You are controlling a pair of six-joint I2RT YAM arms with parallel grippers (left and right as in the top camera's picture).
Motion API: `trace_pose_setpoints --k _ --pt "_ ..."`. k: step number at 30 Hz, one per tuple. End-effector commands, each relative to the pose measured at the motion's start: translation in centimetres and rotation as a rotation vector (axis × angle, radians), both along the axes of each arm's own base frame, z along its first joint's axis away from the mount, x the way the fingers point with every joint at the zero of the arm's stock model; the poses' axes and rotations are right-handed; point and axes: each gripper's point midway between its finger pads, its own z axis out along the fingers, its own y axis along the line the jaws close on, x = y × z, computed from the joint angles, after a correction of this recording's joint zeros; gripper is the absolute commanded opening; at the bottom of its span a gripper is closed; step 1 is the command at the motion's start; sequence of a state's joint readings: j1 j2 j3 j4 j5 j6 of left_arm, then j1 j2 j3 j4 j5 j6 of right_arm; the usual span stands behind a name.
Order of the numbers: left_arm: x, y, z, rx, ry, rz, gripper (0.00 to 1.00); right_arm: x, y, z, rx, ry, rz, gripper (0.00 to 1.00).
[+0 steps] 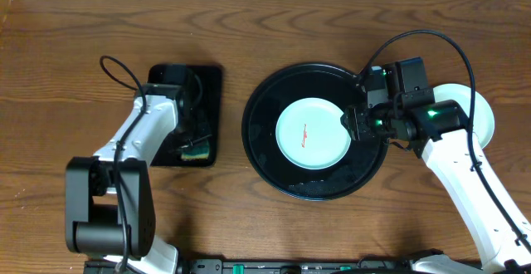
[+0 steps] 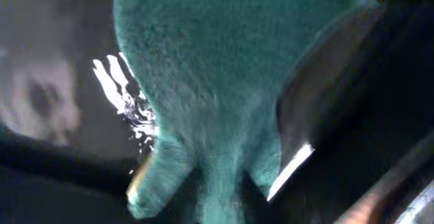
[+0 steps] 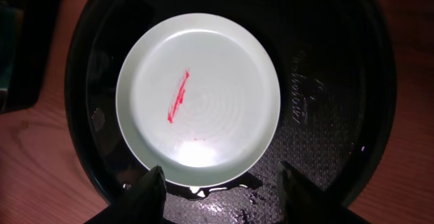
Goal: Clean dirty plates on tray and stack at the side
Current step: 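Grasp the green sponge with the left gripper and bring it to the plate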
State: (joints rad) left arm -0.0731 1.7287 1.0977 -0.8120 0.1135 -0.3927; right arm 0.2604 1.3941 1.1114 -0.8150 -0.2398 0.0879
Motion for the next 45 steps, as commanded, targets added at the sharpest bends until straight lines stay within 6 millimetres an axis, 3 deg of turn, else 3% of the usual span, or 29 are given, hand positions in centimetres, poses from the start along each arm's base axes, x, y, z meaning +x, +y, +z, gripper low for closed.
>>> trace_pose_setpoints --k 1,6,9,15,16,18,20,23,26,27,28,29,30,32,38,45 --pt "2.3 -0.2 3.9 -0.013 -0.135 -0.041 0.48 0.0 0.5 0.4 0.017 -0.002 0.003 0.50" --pt "2.7 1.2 4.3 0.072 -0.168 -0.071 0.61 0.0 0.5 0.4 0.018 -0.002 0.003 0.50" --pt "2.8 2.8 2.8 0.163 -0.169 -0.060 0.63 0.0 0.5 0.4 0.017 -0.002 0.003 0.51" --pt "3.5 2.9 -1.0 0.172 -0.161 -0.059 0.63 -0.1 0.5 0.3 0.017 0.005 0.001 0.50" --pt "3.6 2.9 -1.4 0.172 -0.155 -0.060 0.59 -0.2 0.4 0.3 0.019 0.011 -0.007 0.50" --pt "3.7 2.9 -2.0 0.173 -0.147 -0.061 0.43 -0.3 0.4 0.3 0.021 0.018 -0.013 0.50" --pt "3.9 2.9 -2.2 0.173 -0.153 -0.061 0.08 -0.3 0.4 0.3 0.020 0.019 -0.014 0.50" --pt "4.3 2.8 -1.9 0.172 -0.167 -0.060 0.08 -0.4 0.4 0.2 0.019 0.023 -0.014 0.49" --pt "5.1 2.8 -0.3 0.173 -0.195 -0.073 0.07 -0.6 0.3 0.1 0.016 0.034 -0.014 0.49" --pt "5.4 2.8 0.5 0.173 -0.208 -0.075 0.08 -0.7 0.3 0.1 0.015 0.037 -0.014 0.49" --pt "5.7 2.7 1.2 0.173 -0.222 -0.074 0.17 -0.7 0.3 0.0 0.015 0.039 -0.014 0.48" --pt "5.9 2.7 2.0 0.172 -0.234 -0.072 0.38 -0.7 0.3 0.0 0.014 0.041 -0.014 0.48" --pt "6.0 2.6 2.6 0.167 -0.242 -0.072 0.50 -0.7 0.3 0.0 0.014 0.040 -0.013 0.47" --pt "5.6 2.3 3.6 0.146 -0.251 -0.075 0.61 -0.7 0.3 0.0 0.014 0.041 -0.014 0.47" --pt "3.4 -0.1 3.8 0.001 -0.182 -0.098 0.61 -0.7 0.3 0.0 0.014 0.039 -0.013 0.47" --pt "0.7 0.6 -0.2 0.028 -0.091 -0.080 0.57 -0.8 0.3 0.0 0.014 0.042 -0.013 0.48"
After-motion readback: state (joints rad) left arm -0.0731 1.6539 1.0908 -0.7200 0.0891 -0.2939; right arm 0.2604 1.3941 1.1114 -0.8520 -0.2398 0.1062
